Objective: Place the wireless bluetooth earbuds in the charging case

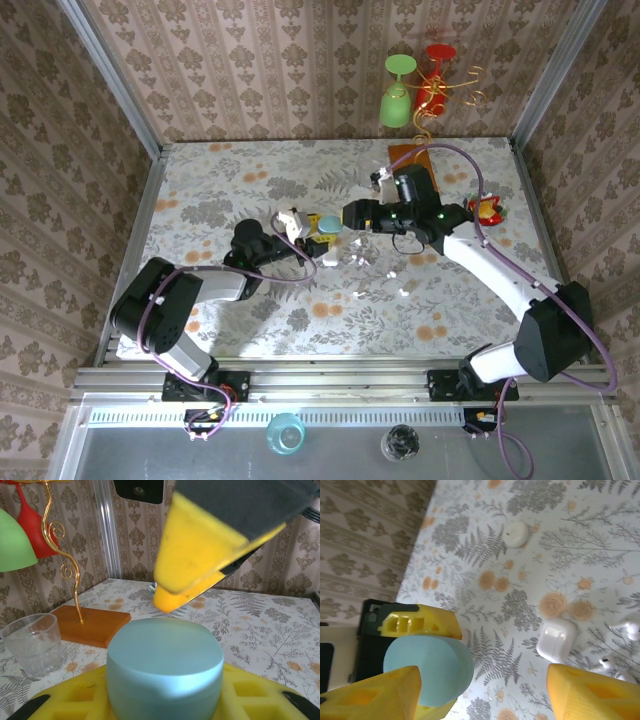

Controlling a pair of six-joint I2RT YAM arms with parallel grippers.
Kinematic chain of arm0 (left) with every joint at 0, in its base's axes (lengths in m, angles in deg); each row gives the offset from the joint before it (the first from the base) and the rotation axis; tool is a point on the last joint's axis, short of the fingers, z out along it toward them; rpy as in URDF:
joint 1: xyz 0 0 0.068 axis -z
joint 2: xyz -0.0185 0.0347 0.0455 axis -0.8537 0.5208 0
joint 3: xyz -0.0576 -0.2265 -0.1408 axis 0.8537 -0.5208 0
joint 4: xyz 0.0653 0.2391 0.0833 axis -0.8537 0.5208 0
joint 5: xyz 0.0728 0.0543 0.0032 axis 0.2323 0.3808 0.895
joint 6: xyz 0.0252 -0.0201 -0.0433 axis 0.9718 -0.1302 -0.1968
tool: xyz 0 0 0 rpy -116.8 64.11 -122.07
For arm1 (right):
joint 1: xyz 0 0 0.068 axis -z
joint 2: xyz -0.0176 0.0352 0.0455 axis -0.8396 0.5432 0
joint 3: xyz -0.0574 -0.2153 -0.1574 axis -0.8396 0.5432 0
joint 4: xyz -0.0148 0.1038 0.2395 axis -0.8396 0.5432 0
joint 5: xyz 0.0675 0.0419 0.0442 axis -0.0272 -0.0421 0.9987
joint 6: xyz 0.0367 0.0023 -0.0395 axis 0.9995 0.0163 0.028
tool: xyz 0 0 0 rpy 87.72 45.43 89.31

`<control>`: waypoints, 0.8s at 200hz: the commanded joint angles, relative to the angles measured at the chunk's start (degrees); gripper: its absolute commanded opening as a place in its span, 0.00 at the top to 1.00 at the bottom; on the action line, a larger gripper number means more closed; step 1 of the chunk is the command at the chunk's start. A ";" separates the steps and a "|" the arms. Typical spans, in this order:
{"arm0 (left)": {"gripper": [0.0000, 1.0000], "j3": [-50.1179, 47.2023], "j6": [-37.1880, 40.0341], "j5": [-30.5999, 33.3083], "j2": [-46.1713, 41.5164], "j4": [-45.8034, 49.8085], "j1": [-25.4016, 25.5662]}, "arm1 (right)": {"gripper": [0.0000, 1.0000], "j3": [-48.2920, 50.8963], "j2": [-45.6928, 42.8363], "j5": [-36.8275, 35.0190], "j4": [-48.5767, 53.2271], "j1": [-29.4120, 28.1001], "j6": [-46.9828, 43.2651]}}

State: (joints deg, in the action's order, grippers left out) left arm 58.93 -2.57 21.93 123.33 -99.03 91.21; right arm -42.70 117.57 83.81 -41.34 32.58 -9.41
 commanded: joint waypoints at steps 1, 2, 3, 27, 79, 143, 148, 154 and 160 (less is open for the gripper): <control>0.60 1.32 -4.19 0.38 -1.58 -5.56 0.26 | 0.29 3.79 -0.71 14.38 -13.78 1.98 12.71; 0.60 1.33 -4.27 0.39 -1.56 -5.79 0.22 | 0.29 3.96 -0.63 14.79 -14.03 2.13 13.27; 0.60 1.38 -4.44 0.40 -1.56 -5.94 0.25 | 0.29 4.14 -0.55 15.22 -14.64 2.24 13.55; 0.60 1.70 -4.85 0.98 -2.57 -6.54 0.18 | 0.30 8.11 0.26 21.49 -27.15 3.93 23.93; 0.60 3.52 -4.74 1.28 -2.41 -6.46 0.18 | 0.33 10.95 4.47 28.66 -45.19 3.69 37.18; 0.60 5.58 -4.14 0.34 -1.11 -6.54 0.19 | 0.58 13.05 7.72 28.70 -56.83 2.53 46.04; 0.60 5.58 -4.09 0.32 -0.95 -6.55 0.18 | 0.62 13.17 7.71 28.53 -56.82 2.54 46.08; 0.60 5.63 -4.04 0.15 -0.84 -6.50 0.18 | 0.66 13.31 7.71 28.35 -56.83 2.54 46.13; 0.60 5.59 -4.06 0.15 -0.70 -6.54 0.18 | 0.71 13.50 7.71 28.10 -56.87 2.54 46.17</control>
State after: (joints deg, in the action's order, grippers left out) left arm 62.80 -6.30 23.13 122.04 -103.25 91.21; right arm -30.13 124.95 110.63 -93.66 35.47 34.48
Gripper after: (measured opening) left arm 0.406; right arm 0.353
